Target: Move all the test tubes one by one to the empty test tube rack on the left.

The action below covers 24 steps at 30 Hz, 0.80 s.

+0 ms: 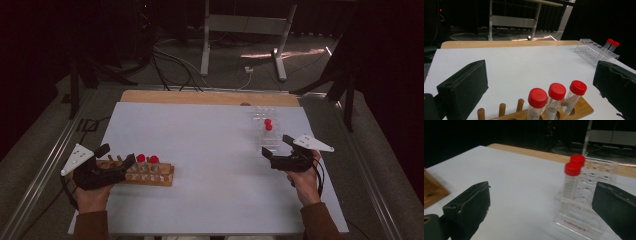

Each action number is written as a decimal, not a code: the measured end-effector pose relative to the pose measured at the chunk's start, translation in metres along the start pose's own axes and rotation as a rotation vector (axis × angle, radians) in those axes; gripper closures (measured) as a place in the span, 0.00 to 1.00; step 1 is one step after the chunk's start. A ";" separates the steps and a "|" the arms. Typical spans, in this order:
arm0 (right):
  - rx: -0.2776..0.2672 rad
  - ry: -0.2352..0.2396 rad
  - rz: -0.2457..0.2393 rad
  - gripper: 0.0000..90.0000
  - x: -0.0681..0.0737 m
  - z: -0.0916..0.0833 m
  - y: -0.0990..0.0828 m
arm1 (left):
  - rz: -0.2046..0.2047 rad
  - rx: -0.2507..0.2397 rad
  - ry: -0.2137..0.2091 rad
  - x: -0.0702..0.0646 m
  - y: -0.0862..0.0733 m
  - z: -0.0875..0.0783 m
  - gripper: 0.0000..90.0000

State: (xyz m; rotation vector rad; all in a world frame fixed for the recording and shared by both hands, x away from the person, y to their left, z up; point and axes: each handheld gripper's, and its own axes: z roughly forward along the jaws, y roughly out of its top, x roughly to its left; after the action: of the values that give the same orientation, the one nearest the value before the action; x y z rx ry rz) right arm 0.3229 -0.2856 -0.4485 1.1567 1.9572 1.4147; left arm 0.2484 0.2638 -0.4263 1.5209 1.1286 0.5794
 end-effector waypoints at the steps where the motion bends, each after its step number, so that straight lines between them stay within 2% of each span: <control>1: 0.007 -0.013 -0.001 0.02 -0.002 0.004 0.000 | 0.000 -0.001 0.001 0.000 0.000 0.000 0.00; 6: 0.035 -0.079 -0.012 0.09 -0.009 0.021 -0.001 | -0.005 -0.011 -0.002 0.000 -0.001 0.000 0.01; 13: 0.047 -0.176 -0.034 0.47 -0.012 0.042 -0.005 | -0.008 -0.015 -0.005 0.000 0.000 -0.001 0.01; 16: 0.053 -0.207 -0.040 0.57 -0.011 0.048 -0.005 | -0.011 -0.025 0.000 0.001 0.000 -0.003 0.01; 19: 0.057 -0.220 -0.001 0.65 -0.013 0.053 -0.005 | -0.013 -0.030 0.000 0.002 0.001 -0.004 0.01; 24: 0.092 -0.239 0.015 0.74 -0.015 0.061 -0.008 | -0.016 -0.029 0.001 0.002 0.000 -0.003 0.01</control>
State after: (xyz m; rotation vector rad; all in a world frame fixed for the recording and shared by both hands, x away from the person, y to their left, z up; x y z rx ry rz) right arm 0.3747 -0.2657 -0.4797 1.3185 1.8635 1.1453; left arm 0.2466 0.2676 -0.4256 1.4859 1.1278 0.5833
